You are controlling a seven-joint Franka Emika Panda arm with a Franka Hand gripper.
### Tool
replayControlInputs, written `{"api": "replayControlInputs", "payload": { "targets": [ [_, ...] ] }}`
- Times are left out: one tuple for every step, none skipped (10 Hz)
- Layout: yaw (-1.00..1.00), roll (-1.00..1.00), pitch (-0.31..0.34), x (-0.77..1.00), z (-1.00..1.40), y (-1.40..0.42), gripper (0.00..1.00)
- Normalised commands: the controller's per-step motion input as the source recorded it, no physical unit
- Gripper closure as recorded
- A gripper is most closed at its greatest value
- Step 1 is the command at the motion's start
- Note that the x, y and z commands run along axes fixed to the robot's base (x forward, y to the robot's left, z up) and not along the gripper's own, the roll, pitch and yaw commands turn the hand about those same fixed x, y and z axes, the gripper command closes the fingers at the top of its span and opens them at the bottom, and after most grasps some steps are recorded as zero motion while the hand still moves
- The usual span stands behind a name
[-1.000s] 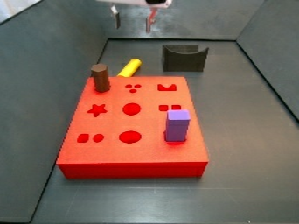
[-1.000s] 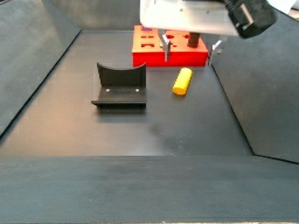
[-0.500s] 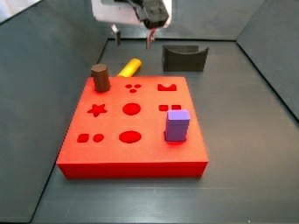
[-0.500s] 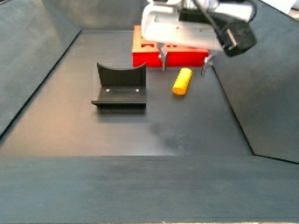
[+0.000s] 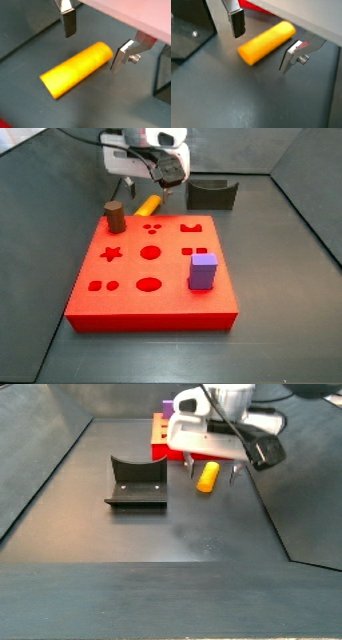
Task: Pick up the oval object. Move up. Place the oval object on the fixture. Regrasp the oval object. Move to above the board. Insert the oval object.
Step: Pick up the oval object.
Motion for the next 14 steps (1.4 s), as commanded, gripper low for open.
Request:
{"api": "replayControlInputs", "payload": {
  "targets": [
    [-0.05, -0.39, -0.187, 0.0, -0.31, 0.11, 0.0],
    [-0.05, -0.44, -0.25, 0.0, -0.14, 0.11, 0.0],
    [-0.05, -0.44, -0.29, 0.0, 0.0, 0.07, 0.0],
    [-0.06, -0.36, -0.283, 0.0, 0.0, 0.0, 0.0],
    [-0.03, -0.2, -0.167, 0.0, -0.03, 0.0, 0.0],
    [0.0, -0.1, -0.076, 0.0, -0.11, 0.0, 0.0],
    [-0.06, 0.0, 0.0, -0.05, -0.01, 0.0, 0.0],
    [-0.02, 0.0, 0.0, 0.0, 0.0, 0.0, 0.0],
    [0.0, 0.0, -0.033, -0.03, 0.0, 0.0, 0.0],
    [0.0, 0.0, 0.0, 0.0, 0.0, 0.0, 1.0],
    [0.0, 0.0, 0.0, 0.0, 0.0, 0.0, 1.0],
    [0.0, 0.0, 0.0, 0.0, 0.0, 0.0, 1.0],
    [0.0, 0.0, 0.0, 0.0, 0.0, 0.0, 1.0],
    [0.0, 0.0, 0.0, 0.0, 0.0, 0.0, 1.0]
  ]
}}
